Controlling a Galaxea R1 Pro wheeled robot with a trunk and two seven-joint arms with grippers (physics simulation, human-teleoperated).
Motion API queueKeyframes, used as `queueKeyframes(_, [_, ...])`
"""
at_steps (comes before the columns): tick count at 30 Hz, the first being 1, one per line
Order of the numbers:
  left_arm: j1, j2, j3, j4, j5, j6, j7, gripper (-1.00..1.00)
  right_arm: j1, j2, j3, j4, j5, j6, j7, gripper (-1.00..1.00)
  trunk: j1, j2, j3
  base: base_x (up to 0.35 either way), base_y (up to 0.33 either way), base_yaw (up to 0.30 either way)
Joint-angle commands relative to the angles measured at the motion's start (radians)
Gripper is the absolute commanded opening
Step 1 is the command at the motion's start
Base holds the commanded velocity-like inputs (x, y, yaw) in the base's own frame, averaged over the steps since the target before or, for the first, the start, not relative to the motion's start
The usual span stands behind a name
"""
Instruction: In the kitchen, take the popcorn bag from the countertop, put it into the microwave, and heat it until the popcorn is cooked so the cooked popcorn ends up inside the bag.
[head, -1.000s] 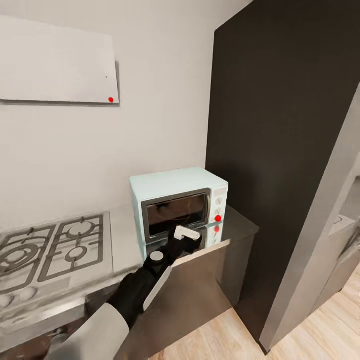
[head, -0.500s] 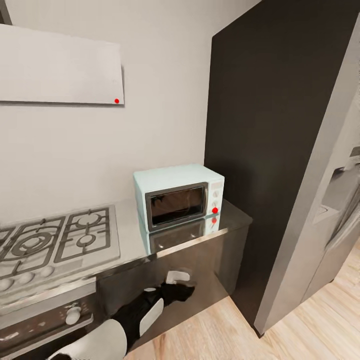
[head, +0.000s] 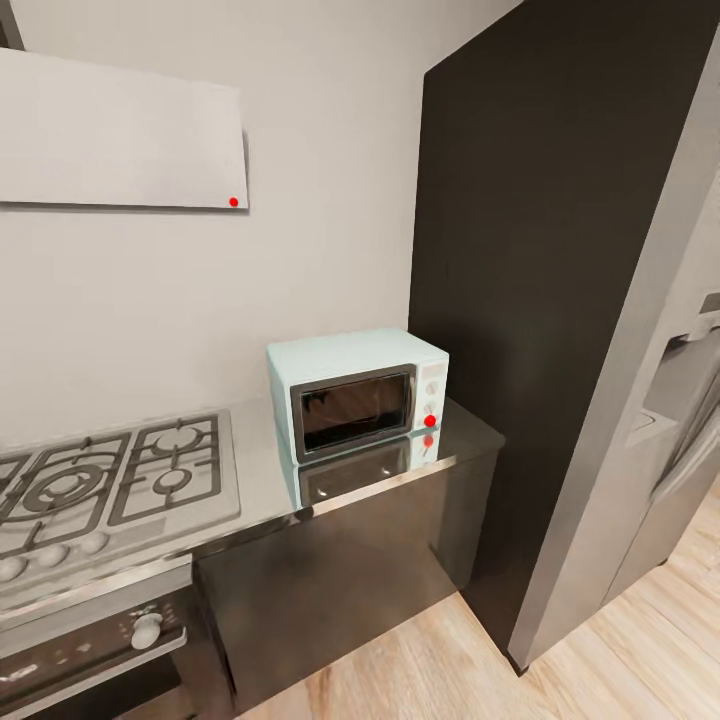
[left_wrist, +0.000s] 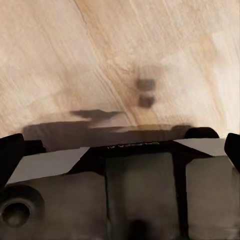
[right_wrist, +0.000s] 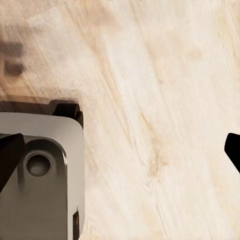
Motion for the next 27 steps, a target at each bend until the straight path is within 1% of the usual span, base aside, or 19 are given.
queueKeyframes(1, [0.015, 0.014, -0.007, 0.002, 0.038, -0.004, -0.005, 1.00, -0.001, 0.000, -0.009, 0.001, 0.010, 0.002, 0.003, 1.00, 0.000, -0.001, -0.001, 0.000, 0.000, 0.000])
queueKeyframes(2, [0.035, 0.033, -0.007, 0.003, 0.089, -0.005, -0.005, 1.00, -0.001, 0.000, -0.008, 0.001, 0.010, 0.002, 0.003, 1.00, 0.000, -0.001, -0.001, 0.000, 0.000, 0.000])
queueKeyframes(3, [0.042, 0.042, -0.008, 0.003, 0.121, -0.006, -0.005, 1.00, -0.001, 0.000, -0.008, 0.001, 0.013, 0.002, 0.003, 1.00, 0.000, -0.001, -0.001, 0.000, 0.000, 0.000])
queueKeyframes(4, [0.050, 0.056, -0.008, 0.003, 0.169, -0.008, -0.006, 1.00, -0.001, 0.000, -0.008, 0.001, 0.029, 0.003, 0.003, 1.00, 0.000, -0.001, -0.001, 0.000, 0.000, 0.000])
queueKeyframes(5, [0.054, 0.061, -0.008, 0.003, 0.188, -0.008, -0.006, 1.00, -0.001, -0.001, -0.008, 0.001, 0.041, 0.004, 0.003, 1.00, 0.000, -0.001, -0.001, 0.000, 0.000, 0.000])
queueKeyframes(6, [0.055, 0.063, -0.008, 0.003, 0.195, -0.008, -0.006, 1.00, -0.001, -0.002, -0.008, 0.002, 0.046, 0.005, 0.003, 1.00, 0.000, -0.001, -0.001, 0.000, 0.000, 0.039])
queueKeyframes(8, [0.056, 0.064, -0.009, 0.003, 0.199, -0.008, -0.006, 1.00, -0.001, -0.007, -0.007, 0.001, 0.049, 0.004, 0.004, 1.00, 0.000, -0.001, -0.001, 0.000, 0.000, 0.178])
queueKeyframes(12, [0.056, 0.061, -0.010, 0.002, 0.191, -0.009, -0.006, 1.00, -0.001, -0.016, -0.008, 0.001, 0.050, 0.003, 0.003, 1.00, 0.000, -0.001, -0.001, 0.000, 0.000, 0.251])
queueKeyframes(15, [0.056, 0.056, -0.013, 0.000, 0.188, -0.007, -0.006, 1.00, -0.001, -0.017, -0.007, 0.001, 0.050, 0.003, 0.003, 1.00, 0.000, -0.001, -0.001, 0.000, 0.000, 0.269])
queueKeyframes(17, [0.056, 0.052, -0.015, 0.000, 0.187, -0.005, -0.005, 1.00, -0.001, -0.012, -0.007, 0.001, 0.050, 0.003, 0.004, 1.00, 0.000, -0.001, -0.001, 0.058, 0.000, 0.210])
queueKeyframes(27, [0.056, 0.049, -0.018, 0.000, 0.187, -0.002, -0.004, 1.00, -0.001, -0.007, -0.007, 0.001, 0.050, 0.003, 0.003, 1.00, 0.000, -0.001, -0.001, 0.292, -0.073, 0.019])
